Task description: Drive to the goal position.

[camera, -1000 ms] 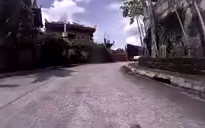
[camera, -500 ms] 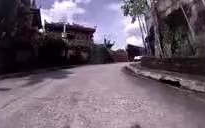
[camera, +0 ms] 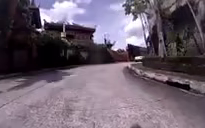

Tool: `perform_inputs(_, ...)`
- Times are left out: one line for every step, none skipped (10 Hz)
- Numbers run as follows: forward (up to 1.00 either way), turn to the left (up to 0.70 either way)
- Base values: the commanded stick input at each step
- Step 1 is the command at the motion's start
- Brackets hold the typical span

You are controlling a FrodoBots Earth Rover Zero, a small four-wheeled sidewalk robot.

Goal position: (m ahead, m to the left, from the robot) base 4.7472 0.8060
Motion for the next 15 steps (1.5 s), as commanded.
perform_inputs(0.7, 0.0)
perform_inputs(0.7, 0.0)
perform_inputs(0.7, 0.0)
perform_inputs(0.7, 0.0)
perform_inputs(0.7, 0.0)
perform_inputs(0.7, 0.0)
perform_inputs(0.7, 0.0)
perform_inputs(0.7, 0.0)
perform_inputs(0.7, 0.0)
perform_inputs(0.7, 0.0)
perform_inputs(0.7, 0.0)
perform_inputs(0.7, 0.0)
perform_inputs(0.7, 0.0)
perform_inputs(0.7, 0.0)
perform_inputs(0.7, 0.0)
